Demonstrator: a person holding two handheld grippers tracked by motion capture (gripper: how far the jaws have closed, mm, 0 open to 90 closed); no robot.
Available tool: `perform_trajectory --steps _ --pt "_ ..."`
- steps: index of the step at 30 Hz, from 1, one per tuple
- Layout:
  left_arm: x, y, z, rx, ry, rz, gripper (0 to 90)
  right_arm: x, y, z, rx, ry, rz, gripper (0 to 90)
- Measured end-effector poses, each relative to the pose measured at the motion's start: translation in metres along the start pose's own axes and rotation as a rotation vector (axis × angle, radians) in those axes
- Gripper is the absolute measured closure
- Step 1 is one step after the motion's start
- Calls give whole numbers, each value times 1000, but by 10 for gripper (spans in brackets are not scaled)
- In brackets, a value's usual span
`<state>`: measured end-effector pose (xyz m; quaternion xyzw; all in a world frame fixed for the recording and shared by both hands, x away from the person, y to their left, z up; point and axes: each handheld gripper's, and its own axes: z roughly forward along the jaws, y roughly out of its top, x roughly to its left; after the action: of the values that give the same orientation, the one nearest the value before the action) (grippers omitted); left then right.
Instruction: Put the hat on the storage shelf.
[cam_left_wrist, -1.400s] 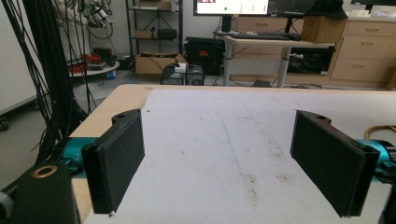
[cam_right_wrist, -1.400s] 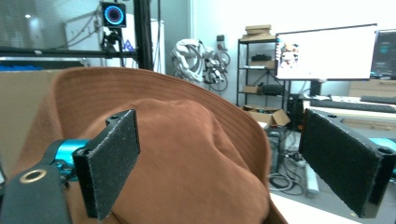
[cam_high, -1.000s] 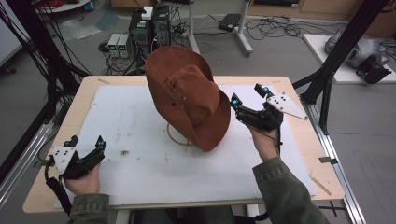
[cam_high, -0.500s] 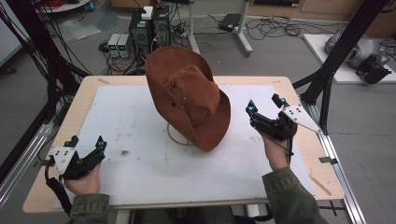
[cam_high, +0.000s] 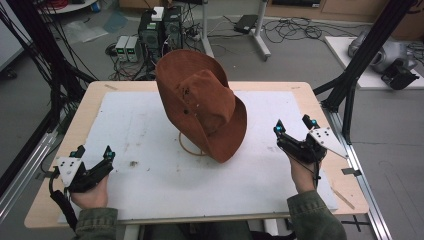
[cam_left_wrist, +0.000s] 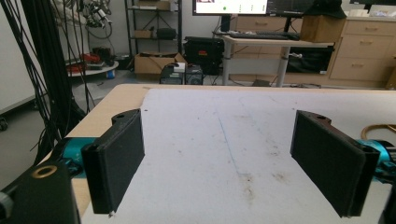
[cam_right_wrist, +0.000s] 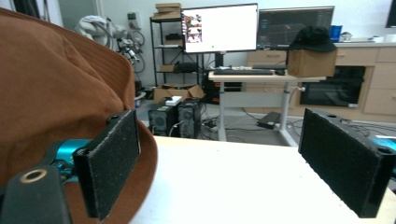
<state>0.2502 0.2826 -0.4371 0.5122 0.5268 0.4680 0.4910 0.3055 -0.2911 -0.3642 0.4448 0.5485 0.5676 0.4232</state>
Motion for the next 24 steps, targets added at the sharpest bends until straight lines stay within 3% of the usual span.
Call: perform_trajectory --steps 10,24 --pt "1 0 -1 -3 3 -1 176 -12 -29 -12 3 -75 13 119" --pt "3 0 -2 -5 13 -4 175 -17 -61 -19 63 -114 -2 119"
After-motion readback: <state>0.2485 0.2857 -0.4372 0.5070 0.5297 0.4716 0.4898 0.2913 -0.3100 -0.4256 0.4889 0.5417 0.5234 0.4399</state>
